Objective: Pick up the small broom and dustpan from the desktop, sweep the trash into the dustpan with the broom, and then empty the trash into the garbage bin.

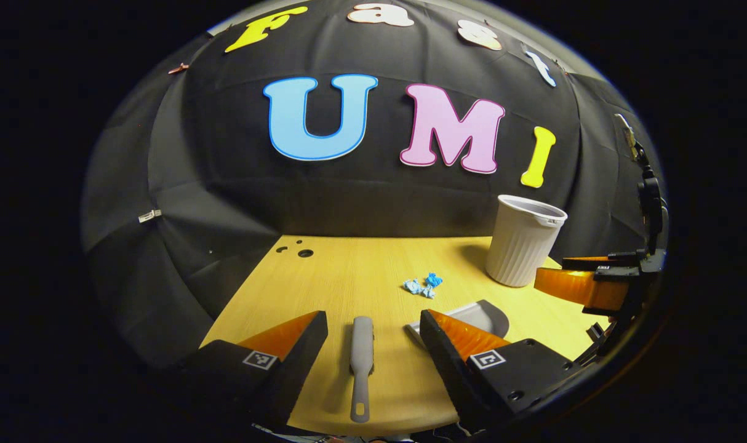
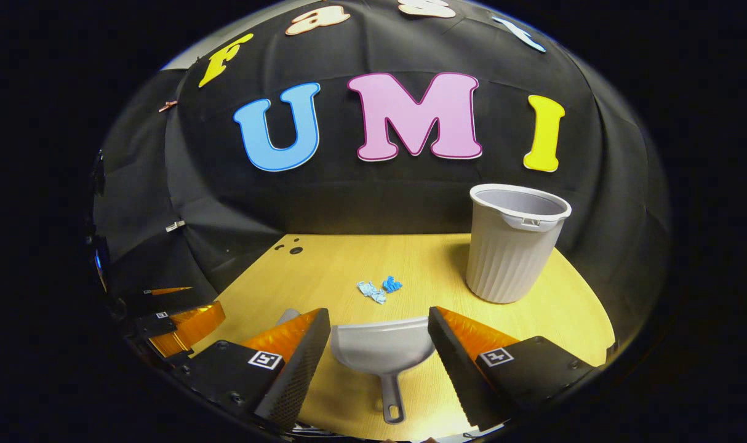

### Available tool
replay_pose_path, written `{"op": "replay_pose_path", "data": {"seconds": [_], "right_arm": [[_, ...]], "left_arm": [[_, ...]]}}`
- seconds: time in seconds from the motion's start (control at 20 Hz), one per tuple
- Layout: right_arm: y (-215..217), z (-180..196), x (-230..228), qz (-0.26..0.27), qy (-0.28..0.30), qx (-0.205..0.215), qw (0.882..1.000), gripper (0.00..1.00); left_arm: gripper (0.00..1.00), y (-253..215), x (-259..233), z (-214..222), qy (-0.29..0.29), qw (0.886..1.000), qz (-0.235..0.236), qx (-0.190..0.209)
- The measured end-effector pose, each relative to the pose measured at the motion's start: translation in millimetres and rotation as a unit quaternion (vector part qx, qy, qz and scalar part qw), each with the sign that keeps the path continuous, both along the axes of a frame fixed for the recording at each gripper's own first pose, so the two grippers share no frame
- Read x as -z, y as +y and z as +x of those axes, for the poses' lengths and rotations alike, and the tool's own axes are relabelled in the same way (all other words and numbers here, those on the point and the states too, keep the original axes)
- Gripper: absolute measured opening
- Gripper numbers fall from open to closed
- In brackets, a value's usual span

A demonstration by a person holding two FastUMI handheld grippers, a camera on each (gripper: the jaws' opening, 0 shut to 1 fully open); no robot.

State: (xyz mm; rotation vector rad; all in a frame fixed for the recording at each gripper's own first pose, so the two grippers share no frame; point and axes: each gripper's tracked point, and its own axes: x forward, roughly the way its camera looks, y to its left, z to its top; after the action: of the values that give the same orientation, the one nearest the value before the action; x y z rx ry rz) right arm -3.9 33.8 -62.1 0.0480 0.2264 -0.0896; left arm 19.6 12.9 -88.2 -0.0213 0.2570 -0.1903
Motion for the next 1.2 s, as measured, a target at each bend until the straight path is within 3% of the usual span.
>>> {"op": "replay_pose_path", "data": {"seconds": [0.5,0.7,0.85,1.2], "right_arm": [[-2.1,-2.5,29.8,0.009,0.05,0.01,0.999,1.0],[-2.5,-7.0,39.8,0.011,0.065,0.013,0.998,1.0],[-4.3,-10.5,50.6,0.017,0.079,0.015,0.997,1.0],[-8.9,-28.1,91.4,0.037,0.134,0.032,0.99,1.0]], "left_arm": [[0.98,-1.1,76.0,18.2,0.103,0.994,0.023,0.024],[0.99,-3.8,118.6,20.5,0.171,0.985,0.025,0.024],[0.98,0.6,148.4,22.1,0.212,0.975,0.058,0.028],[0.97,1.9,196.0,28.7,0.294,0.951,0.087,0.037]]}}
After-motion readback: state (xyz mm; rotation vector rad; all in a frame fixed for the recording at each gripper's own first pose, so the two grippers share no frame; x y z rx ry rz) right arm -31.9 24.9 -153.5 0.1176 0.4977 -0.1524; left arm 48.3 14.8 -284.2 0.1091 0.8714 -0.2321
